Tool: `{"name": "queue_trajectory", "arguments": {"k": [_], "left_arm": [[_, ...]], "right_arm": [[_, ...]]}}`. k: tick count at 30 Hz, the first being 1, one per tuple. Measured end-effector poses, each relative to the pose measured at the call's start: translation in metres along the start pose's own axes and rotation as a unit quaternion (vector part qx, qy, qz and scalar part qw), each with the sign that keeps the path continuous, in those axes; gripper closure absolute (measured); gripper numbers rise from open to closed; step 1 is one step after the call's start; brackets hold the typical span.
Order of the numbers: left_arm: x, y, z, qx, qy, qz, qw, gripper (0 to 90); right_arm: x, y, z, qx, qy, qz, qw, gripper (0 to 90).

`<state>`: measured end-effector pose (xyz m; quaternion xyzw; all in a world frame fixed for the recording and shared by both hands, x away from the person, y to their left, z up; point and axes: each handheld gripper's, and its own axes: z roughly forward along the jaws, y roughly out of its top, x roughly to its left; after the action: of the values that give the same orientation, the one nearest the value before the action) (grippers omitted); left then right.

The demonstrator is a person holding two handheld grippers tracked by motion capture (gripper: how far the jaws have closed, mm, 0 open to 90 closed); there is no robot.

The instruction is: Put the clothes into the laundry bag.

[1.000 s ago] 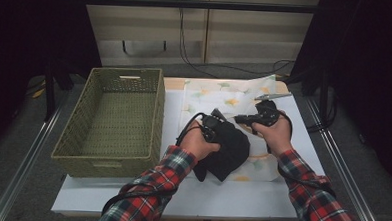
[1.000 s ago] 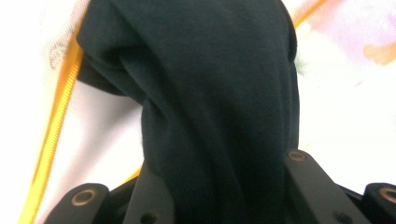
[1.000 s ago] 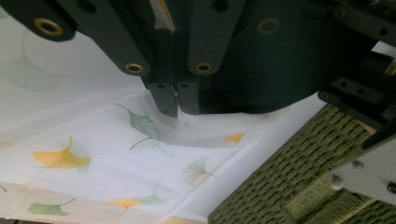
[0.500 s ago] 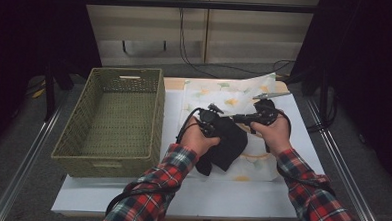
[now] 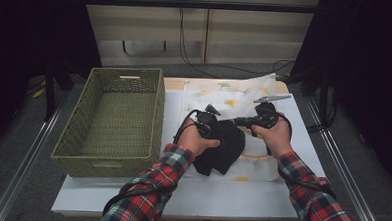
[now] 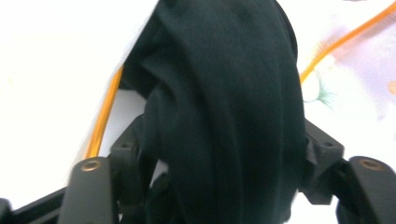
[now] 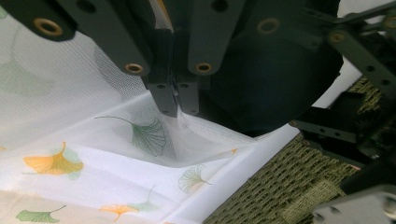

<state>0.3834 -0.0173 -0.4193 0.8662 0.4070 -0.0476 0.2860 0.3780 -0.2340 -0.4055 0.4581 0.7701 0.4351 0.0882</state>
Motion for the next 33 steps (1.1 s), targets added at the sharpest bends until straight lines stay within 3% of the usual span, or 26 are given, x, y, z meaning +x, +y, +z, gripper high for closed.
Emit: {"name": "queue_trajectory", "arguments": {"k": [4,6,8,9,16,22,33], "left_arm": [[0.0,-0.003,-0.007,0.007,0.01,0.008,0.9999,24.9],[0.001,-0.006,-0.008,0.022,0.008,0.0,0.9997,26.1],[0.002,-0.009,-0.008,0.029,-0.005,-0.005,0.9996,34.5],[0.0,-0.011,-0.007,0.023,-0.003,-0.005,0.9997,37.3],[-0.003,-0.012,-0.001,0.043,-0.007,-0.009,0.999,62.8],[-0.004,-0.01,0.001,0.029,-0.006,-0.032,0.9991,72.2],[-0.005,-0.001,-0.002,0.005,-0.001,-0.033,0.9994,73.9]], "right_arm": [[0.0,-0.003,0.002,0.002,-0.001,0.0,1.0,89.8],[0.001,-0.005,0.002,0.0,0.001,-0.002,1.0,89.7],[0.0,-0.006,0.002,-0.001,0.0,-0.001,1.0,89.8],[0.0,-0.006,0.002,-0.002,0.001,-0.002,1.0,89.8],[0.0,-0.006,0.001,-0.001,-0.001,-0.003,1.0,89.8],[0.001,-0.006,0.001,-0.001,0.001,-0.005,1.0,89.7],[0.002,-0.003,-0.001,-0.004,0.001,-0.005,1.0,89.8]]}}
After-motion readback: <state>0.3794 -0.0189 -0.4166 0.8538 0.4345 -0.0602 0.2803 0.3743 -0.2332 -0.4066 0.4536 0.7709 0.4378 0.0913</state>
